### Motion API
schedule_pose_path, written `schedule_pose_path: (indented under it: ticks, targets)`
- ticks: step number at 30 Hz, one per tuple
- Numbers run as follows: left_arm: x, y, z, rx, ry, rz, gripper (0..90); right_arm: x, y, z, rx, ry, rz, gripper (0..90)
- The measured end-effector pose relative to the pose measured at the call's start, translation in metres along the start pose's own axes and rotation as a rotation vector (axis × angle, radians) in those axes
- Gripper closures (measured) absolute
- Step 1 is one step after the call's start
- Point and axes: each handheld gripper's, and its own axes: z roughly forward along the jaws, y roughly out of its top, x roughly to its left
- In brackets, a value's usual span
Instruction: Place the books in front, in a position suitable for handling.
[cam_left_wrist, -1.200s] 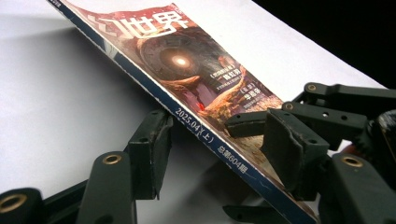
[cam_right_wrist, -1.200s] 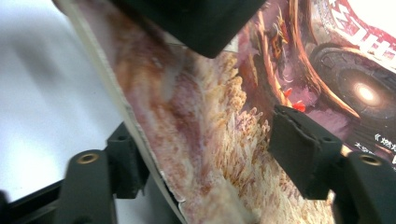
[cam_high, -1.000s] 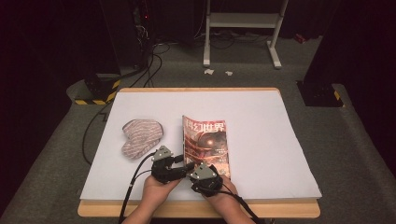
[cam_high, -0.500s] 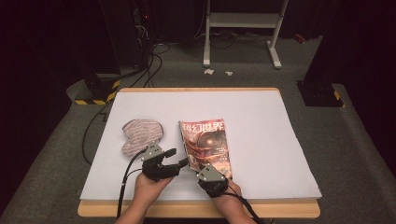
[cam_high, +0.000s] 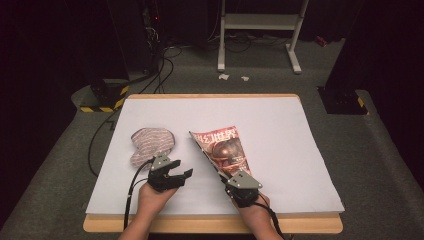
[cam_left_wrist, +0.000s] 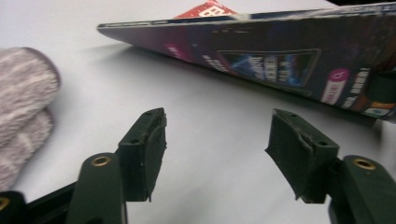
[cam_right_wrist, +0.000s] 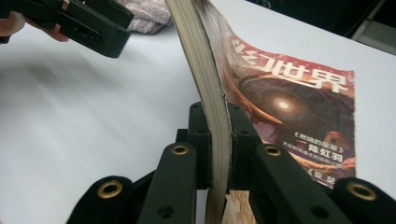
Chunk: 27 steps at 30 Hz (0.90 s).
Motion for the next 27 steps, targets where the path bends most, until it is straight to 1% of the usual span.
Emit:
schedule_pose_path:
  ticks: [2,3,5,7,10,11,13,15,17,19,21,22,24,26,27]
  targets:
    - [0.005,0.0,-0.003,-0.011,0.008,-0.007,37.6,-0.004,0.0,-0.003,-0.007,0.006,0.008,83.6]
    - [0.008,0.0,-0.004,-0.017,0.014,-0.004,38.0,-0.006,-0.001,-0.004,-0.011,0.011,0.019,83.7]
    - [0.012,0.0,-0.007,-0.029,0.036,0.004,39.0,-0.009,-0.001,-0.007,-0.018,0.017,0.025,83.7]
    - [0.018,0.0,-0.01,-0.044,0.037,-0.003,39.2,-0.012,-0.003,-0.01,-0.025,0.024,0.039,83.8]
    - [0.025,0.001,-0.013,-0.061,0.059,-0.003,38.4,-0.016,-0.005,-0.014,-0.033,0.032,0.052,83.8]
    - [0.028,0.002,-0.014,-0.058,0.07,0.001,37.0,-0.017,-0.005,-0.015,-0.039,0.033,0.055,83.8]
    - [0.034,0.004,-0.016,-0.034,0.088,0.008,34.5,-0.02,-0.006,-0.017,-0.049,0.038,0.064,83.9]
    - [0.04,0.005,-0.019,-0.017,0.101,-0.001,32.1,-0.023,-0.007,-0.019,-0.058,0.045,0.08,83.9]
    - [0.047,0.006,-0.023,-0.018,0.108,-0.027,29.7,-0.027,-0.008,-0.021,-0.065,0.052,0.098,83.9]
    - [0.055,0.006,-0.028,-0.022,0.137,-0.041,28.6,-0.029,-0.009,-0.022,-0.073,0.055,0.108,83.9]
    - [0.065,0.006,-0.031,-0.011,0.164,-0.052,24.4,-0.031,-0.009,-0.024,-0.081,0.057,0.115,83.9]
    - [0.065,0.006,-0.031,-0.011,0.164,-0.052,23.4,-0.031,-0.009,-0.024,-0.081,0.057,0.115,83.9]
    - [0.08,0.007,-0.033,0.002,0.215,-0.06,21.7,-0.033,-0.011,-0.027,-0.085,0.06,0.123,83.8]
    - [0.089,0.007,-0.035,-0.003,0.239,-0.066,21.1,-0.034,-0.013,-0.028,-0.087,0.06,0.124,83.8]
    - [0.089,0.007,-0.035,-0.003,0.239,-0.066,21.0,-0.034,-0.013,-0.028,-0.087,0.06,0.124,83.8]
